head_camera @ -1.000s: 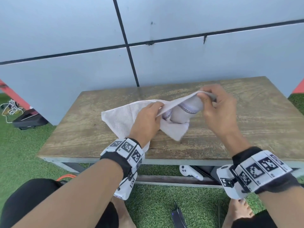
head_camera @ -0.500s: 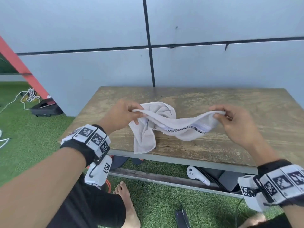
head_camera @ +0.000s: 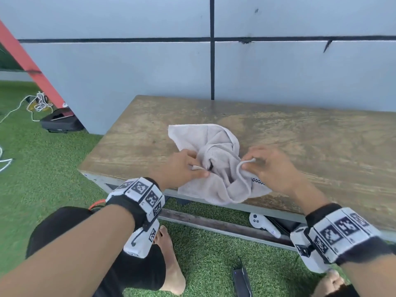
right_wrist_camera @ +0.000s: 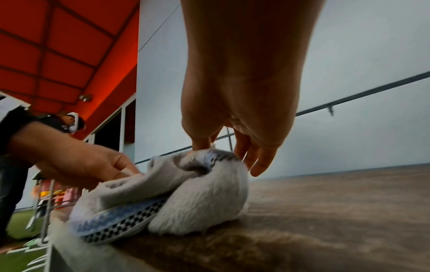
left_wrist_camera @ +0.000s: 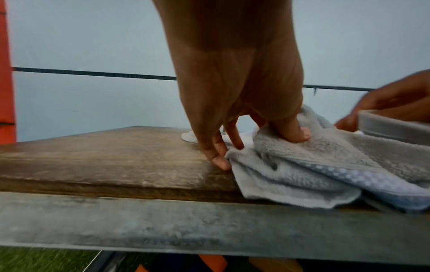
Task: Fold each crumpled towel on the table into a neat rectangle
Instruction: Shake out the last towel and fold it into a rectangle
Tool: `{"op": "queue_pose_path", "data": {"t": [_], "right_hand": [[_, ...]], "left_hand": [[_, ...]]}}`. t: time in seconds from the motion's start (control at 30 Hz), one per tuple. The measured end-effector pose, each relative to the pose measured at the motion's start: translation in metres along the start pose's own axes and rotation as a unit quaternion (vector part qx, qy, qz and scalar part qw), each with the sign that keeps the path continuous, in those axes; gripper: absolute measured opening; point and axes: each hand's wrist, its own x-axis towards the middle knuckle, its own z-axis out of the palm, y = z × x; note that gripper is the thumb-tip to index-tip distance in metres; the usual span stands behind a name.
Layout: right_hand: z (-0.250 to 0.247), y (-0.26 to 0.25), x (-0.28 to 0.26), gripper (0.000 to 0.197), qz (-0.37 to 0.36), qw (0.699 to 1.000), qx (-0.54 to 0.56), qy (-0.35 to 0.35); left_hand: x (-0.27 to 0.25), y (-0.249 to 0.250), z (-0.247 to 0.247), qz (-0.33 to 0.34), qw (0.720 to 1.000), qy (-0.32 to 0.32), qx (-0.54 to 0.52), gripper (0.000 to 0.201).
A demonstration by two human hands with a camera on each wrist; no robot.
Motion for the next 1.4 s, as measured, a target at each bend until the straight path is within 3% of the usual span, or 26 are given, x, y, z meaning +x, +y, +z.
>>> {"op": "queue_pose_path", "data": {"t": [0.1,0.2,0.27,0.37,0.43,0.47,0.57,0.67,0.8,0.87,0.97,1.1,1.2,1.3,1.33,1.4], "right_hand": [[0.028,-0.006,0.011,0.016,-0.017,0.998,-0.018,-0.057],[0.04,-0.011,0.016,0.01,-0.04,0.998,-0.035,-0.035],[0.034,-0.013,0.018,0.016,-0.019,0.999,-0.03,-0.037],[0.009,-0.015,0.021,0.017,0.025,0.998,0.032,-0.057],[-0.017,-0.02,0.033,0.015,0.029,0.998,0.048,-0.035],[-0.032,-0.021,0.046,0.014,0.03,0.998,0.05,-0.013],[-0.088,-0.022,0.103,0.007,0.048,0.995,0.011,0.082],[-0.148,-0.02,0.159,0.012,0.058,0.981,-0.064,0.174],[-0.219,-0.002,0.197,0.02,0.103,0.944,-0.111,0.292],[-0.241,0.006,0.206,0.021,0.121,0.92,-0.092,0.362],[-0.256,0.012,0.214,0.017,0.142,0.901,-0.041,0.408],[-0.257,0.008,0.224,0.016,0.168,0.896,0.066,0.405],[-0.259,-0.003,0.225,0.009,0.148,0.875,0.146,0.437],[-0.265,-0.012,0.217,0.013,0.058,0.837,0.196,0.508],[-0.267,-0.013,0.215,0.014,0.039,0.832,0.202,0.515],[-0.268,-0.013,0.209,0.01,0.047,0.85,0.194,0.487]], "left_hand": [[0.011,0.006,0.013,0.049,0.998,-0.012,-0.027,0.026],[0.022,0.007,0.017,0.084,0.994,-0.046,-0.046,0.038],[0.03,0.008,0.012,0.082,0.992,-0.042,-0.091,0.036],[0.043,0.024,-0.004,0.092,0.987,-0.079,-0.106,0.048],[0.069,0.043,-0.024,0.114,0.986,-0.081,-0.096,0.041],[0.089,0.055,-0.039,0.128,0.986,-0.073,-0.079,0.039],[0.147,0.105,-0.088,0.159,0.987,-0.01,0.0,0.062],[0.198,0.139,-0.132,0.173,0.981,0.07,0.046,0.058],[0.239,0.145,-0.179,0.101,0.96,0.247,0.085,0.048],[0.251,0.142,-0.197,0.069,0.952,0.297,0.034,0.043],[0.261,0.141,-0.21,0.028,0.948,0.29,-0.13,0.033],[0.257,0.154,-0.21,0.043,0.924,0.233,-0.299,0.02],[0.261,0.157,-0.215,0.104,0.904,0.292,-0.295,0.019],[0.261,0.157,-0.222,0.188,0.883,0.349,-0.25,0.027],[0.262,0.157,-0.223,0.201,0.883,0.349,-0.24,0.028],[0.262,0.158,-0.224,0.197,0.901,0.328,-0.205,0.026]]}}
